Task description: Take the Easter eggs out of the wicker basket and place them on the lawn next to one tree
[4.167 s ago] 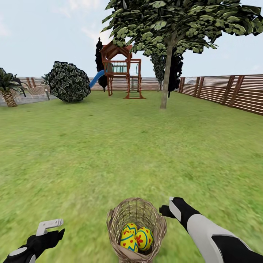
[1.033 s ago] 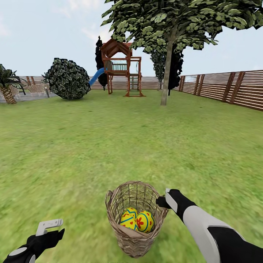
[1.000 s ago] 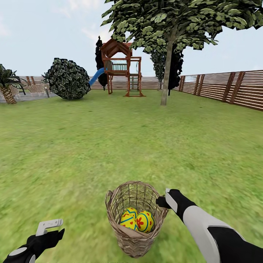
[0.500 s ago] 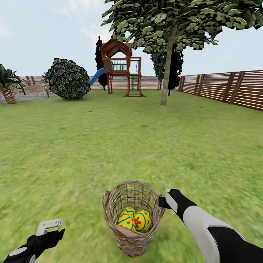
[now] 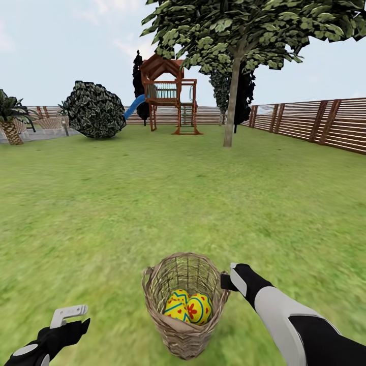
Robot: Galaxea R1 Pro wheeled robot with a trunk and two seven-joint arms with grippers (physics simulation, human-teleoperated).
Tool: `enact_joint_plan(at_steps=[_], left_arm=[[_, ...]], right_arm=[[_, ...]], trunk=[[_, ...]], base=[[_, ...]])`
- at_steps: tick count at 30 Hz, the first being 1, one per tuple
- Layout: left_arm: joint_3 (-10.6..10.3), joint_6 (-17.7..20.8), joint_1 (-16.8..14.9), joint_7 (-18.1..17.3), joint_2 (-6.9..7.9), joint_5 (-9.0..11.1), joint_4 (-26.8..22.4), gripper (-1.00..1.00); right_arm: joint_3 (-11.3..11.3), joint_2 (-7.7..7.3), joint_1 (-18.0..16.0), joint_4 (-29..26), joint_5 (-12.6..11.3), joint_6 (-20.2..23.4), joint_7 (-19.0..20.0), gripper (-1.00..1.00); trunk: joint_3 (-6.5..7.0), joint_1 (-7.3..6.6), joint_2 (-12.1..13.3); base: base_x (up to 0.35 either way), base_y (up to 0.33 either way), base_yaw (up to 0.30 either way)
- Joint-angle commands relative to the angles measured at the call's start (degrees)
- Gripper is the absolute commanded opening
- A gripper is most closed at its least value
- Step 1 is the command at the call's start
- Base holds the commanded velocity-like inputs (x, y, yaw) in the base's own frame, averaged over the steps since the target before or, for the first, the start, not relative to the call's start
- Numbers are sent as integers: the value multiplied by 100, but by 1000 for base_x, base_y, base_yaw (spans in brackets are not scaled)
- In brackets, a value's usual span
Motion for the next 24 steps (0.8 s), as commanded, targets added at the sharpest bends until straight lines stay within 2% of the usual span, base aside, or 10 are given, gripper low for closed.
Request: enact_joint_plan(at_steps=[1, 24], left_arm=[[7, 26, 0, -26, 0, 2, -8, 100], [2, 18, -14, 14, -17, -43, 50, 100]], right_arm=[[-68, 5, -2, -11, -102, 8, -36, -100], [-52, 6, -2, -16, -94, -39, -30, -100]], trunk=[[14, -23, 39], [427, -529, 962]], base=[[0, 0, 0], [0, 0, 0]])
